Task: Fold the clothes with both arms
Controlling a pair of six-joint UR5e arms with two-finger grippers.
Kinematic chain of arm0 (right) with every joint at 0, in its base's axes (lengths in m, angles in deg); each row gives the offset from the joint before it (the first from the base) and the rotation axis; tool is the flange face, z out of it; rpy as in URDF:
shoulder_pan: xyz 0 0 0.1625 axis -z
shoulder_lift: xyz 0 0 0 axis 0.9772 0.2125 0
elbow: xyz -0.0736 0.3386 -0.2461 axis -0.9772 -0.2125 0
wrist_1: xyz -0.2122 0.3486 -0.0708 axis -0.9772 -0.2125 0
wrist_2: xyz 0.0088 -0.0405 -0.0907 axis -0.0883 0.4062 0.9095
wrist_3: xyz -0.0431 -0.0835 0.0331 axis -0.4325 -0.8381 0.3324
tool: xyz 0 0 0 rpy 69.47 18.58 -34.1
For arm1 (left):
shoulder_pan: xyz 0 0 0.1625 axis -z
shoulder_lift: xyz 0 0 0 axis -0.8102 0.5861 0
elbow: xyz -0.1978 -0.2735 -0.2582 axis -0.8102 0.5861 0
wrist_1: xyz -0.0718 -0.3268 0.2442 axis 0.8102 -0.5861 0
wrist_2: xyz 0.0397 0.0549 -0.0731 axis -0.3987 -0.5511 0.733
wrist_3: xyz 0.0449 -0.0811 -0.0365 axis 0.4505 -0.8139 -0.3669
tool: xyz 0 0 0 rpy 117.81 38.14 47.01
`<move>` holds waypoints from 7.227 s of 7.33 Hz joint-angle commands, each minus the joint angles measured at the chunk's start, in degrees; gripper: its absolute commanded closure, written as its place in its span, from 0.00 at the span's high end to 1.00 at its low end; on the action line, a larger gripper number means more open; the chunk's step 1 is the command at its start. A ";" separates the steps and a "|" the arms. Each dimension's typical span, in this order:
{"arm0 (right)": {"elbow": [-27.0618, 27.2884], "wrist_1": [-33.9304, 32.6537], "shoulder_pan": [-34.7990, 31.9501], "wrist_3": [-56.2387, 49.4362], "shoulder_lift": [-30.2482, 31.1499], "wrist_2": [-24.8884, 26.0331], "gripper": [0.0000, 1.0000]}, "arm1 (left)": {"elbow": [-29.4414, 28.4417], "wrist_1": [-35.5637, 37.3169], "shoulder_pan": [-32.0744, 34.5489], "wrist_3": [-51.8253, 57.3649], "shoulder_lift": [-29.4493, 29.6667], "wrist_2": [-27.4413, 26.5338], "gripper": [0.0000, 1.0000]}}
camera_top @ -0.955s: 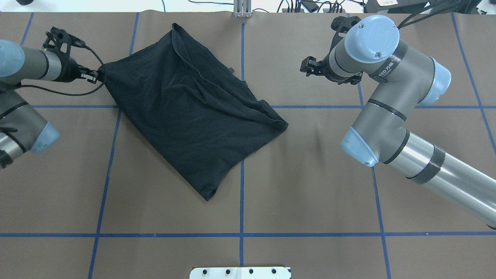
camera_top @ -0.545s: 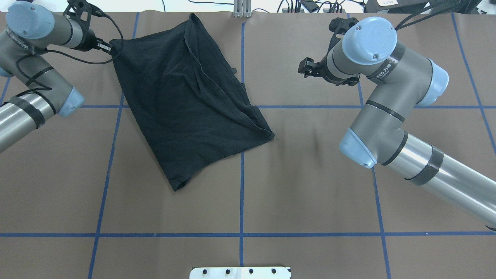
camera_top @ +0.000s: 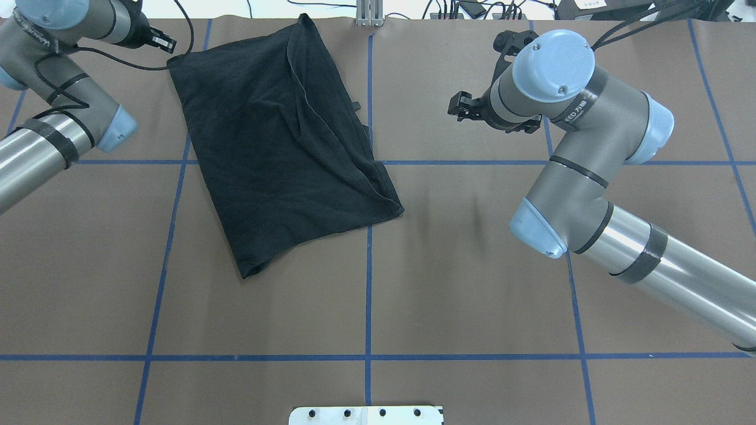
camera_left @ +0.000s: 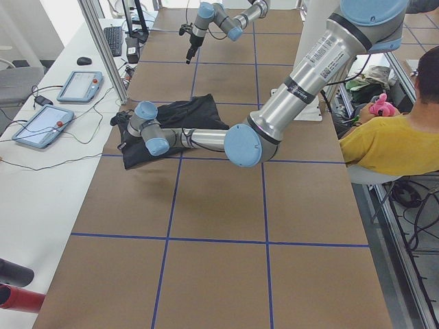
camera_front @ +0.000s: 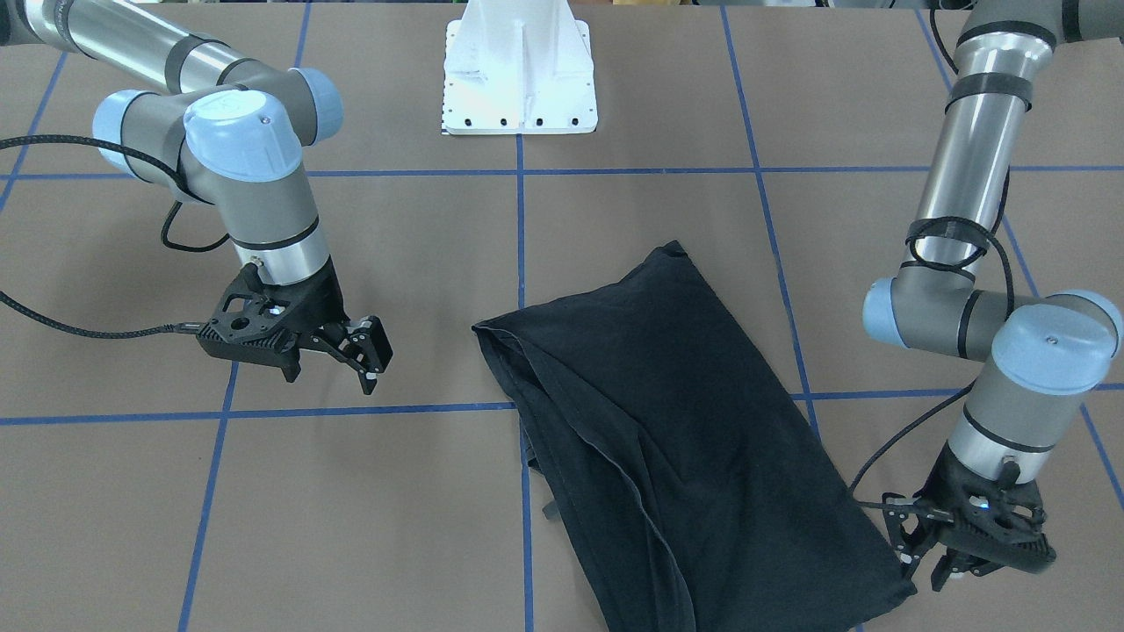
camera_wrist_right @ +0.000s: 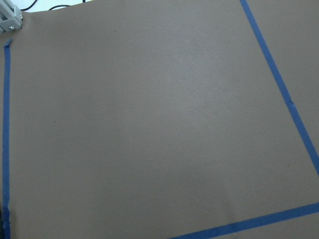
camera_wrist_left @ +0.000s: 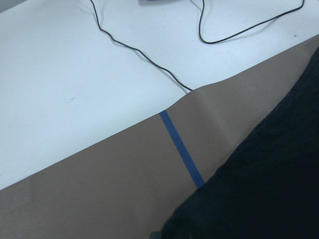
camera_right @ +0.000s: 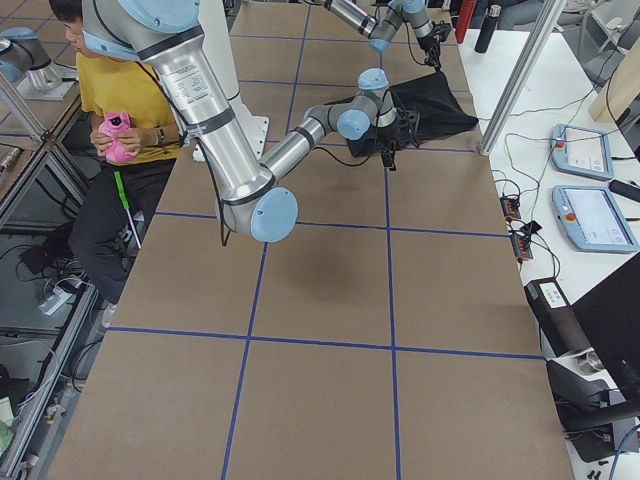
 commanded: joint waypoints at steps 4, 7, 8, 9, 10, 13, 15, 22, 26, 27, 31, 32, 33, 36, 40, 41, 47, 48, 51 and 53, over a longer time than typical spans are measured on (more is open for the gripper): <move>-28.90 15.67 3.18 12.92 -20.35 2.50 0.99 | 10.85 -0.44 0.39 -0.24 -8.19 5.27 1.00; -40.03 23.77 5.73 18.83 -24.71 7.33 0.95 | 10.85 -0.44 0.39 -1.46 -8.63 5.27 1.00; -40.05 23.78 6.26 20.22 -24.71 7.68 0.88 | 10.85 -0.53 0.30 -2.60 -8.72 5.27 1.00; -40.05 23.87 7.14 20.41 -24.80 8.99 0.83 | 10.85 -0.53 0.21 -2.61 -8.72 5.27 1.00; -40.05 23.87 8.01 20.85 -24.80 10.13 0.76 | 10.85 -0.53 0.21 -2.61 -8.72 5.27 1.00; -40.92 23.87 9.78 20.85 -24.62 12.59 0.74 | 10.85 -0.53 0.12 -2.61 -8.72 5.27 1.00; -41.45 23.78 10.31 20.77 -24.62 12.96 0.72 | 10.76 -0.53 0.12 -2.61 -8.72 5.27 1.00; -41.46 23.78 10.48 20.76 -25.15 12.96 0.00 | 10.59 -0.53 0.12 -2.61 -8.81 5.27 1.00; -37.00 23.52 12.41 20.59 -24.63 12.60 0.00 | 10.94 -0.61 0.03 -2.70 -9.78 5.27 1.00; -35.06 23.09 12.68 20.68 -24.01 12.78 0.00 | 10.94 -0.61 -0.05 -2.70 -9.69 5.27 1.00; -11.99 22.91 14.95 20.59 -3.41 13.83 0.00 | 12.17 -0.70 -0.23 -4.98 -9.86 5.36 1.00; -7.75 22.12 15.75 20.59 0.22 14.53 0.00 | 12.26 -0.70 -0.23 -4.99 -9.86 5.36 1.00; -3.79 20.46 17.32 20.50 2.95 16.28 0.00 | 12.26 -0.70 -0.32 -4.99 -9.86 5.36 1.00; -1.91 17.98 18.13 20.24 3.07 16.65 0.95 | 12.26 -0.70 -0.41 -4.99 -9.86 5.36 1.00; 6.78 5.27 19.51 17.60 1.75 13.12 1.00 | 11.99 -0.70 -0.49 -4.99 -9.86 5.36 1.00; 6.62 5.24 22.93 18.38 1.75 15.57 1.00 | 11.99 -0.70 -0.58 -5.07 -9.86 5.36 1.00; 5.92 5.68 28.07 19.81 2.45 22.01 0.44 | 11.99 -0.70 -0.58 -5.34 -9.86 5.36 1.00; 5.92 5.68 27.97 19.19 2.62 22.01 0.43 | 11.99 -0.70 -0.58 -5.25 -9.86 5.36 1.00; 5.57 5.68 27.97 19.09 2.71 22.01 0.32 | 11.99 -0.70 -0.58 -5.25 -9.86 5.36 1.00; 5.57 5.68 28.06 19.09 2.71 22.01 0.03 | 11.99 -0.70 -0.58 -5.25 -9.86 5.36 1.00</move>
